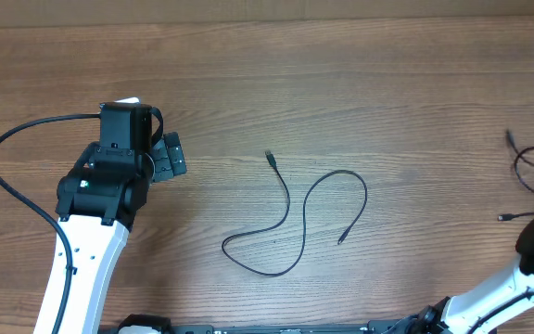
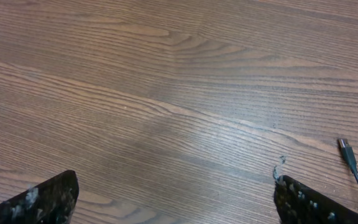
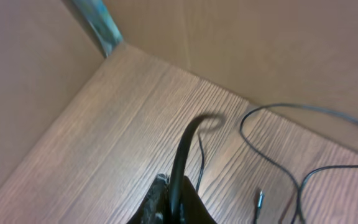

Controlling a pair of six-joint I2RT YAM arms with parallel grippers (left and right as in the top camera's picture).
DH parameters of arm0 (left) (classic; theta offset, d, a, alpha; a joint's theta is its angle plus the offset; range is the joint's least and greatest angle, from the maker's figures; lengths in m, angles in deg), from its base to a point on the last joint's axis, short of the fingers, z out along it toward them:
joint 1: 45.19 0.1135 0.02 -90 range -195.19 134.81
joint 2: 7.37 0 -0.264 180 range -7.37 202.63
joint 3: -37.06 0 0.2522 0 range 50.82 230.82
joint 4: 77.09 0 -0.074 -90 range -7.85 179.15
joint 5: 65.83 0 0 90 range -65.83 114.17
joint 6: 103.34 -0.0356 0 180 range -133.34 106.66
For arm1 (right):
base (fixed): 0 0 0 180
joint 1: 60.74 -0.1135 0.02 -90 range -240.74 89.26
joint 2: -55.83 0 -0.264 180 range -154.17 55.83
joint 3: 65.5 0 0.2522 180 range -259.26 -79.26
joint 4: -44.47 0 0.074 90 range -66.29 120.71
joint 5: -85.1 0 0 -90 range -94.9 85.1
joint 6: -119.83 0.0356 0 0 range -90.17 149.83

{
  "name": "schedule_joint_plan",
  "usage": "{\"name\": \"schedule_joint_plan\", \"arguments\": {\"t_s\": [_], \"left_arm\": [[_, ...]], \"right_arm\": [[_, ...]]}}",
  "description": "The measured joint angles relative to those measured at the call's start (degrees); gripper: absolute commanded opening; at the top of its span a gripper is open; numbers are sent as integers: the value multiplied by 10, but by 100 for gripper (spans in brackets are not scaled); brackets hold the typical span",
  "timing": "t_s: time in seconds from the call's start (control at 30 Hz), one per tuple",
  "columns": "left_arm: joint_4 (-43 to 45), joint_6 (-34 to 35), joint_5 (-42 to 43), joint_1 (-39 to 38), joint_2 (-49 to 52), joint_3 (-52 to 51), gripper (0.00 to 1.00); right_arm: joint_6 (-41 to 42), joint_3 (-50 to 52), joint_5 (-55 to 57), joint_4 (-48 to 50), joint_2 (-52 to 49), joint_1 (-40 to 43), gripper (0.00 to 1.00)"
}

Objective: Untangle cables
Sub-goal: 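Release the cable at the right table edge with the right gripper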

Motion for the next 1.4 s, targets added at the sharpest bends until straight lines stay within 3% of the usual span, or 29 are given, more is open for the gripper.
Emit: {"name": "schedule_joint_plan", "arguments": {"t_s": [0.23, 0.27, 0.37, 0.43, 0.63, 0.77, 1.1, 1.17, 1.4], "left_arm": [[0, 0, 0, 0, 0, 0, 100], [0, 0, 0, 0, 0, 0, 100], [0, 0, 0, 0, 0, 0, 100], [0, 0, 0, 0, 0, 0, 100], [0, 0, 0, 0, 0, 0, 100], [0, 0, 0, 0, 0, 0, 100], [0, 0, 0, 0, 0, 0, 100], [0, 0, 0, 0, 0, 0, 100], [0, 0, 0, 0, 0, 0, 100]], "right_arm": [[2, 0, -12, -30, -73, -1, 5], [2, 0, -12, -35, -81, -1, 10], [5, 0, -14, -51, -104, -1, 48], [4, 5, -14, -52, -109, -1, 67], [4, 31, -38, -71, -109, -1, 89], [2, 33, -54, -93, -109, -1, 93], [-59, 33, -162, -162, -109, -1, 90], [-83, 33, -200, -173, -108, -2, 99], [-155, 33, -291, -215, -85, -30, 100]]}}
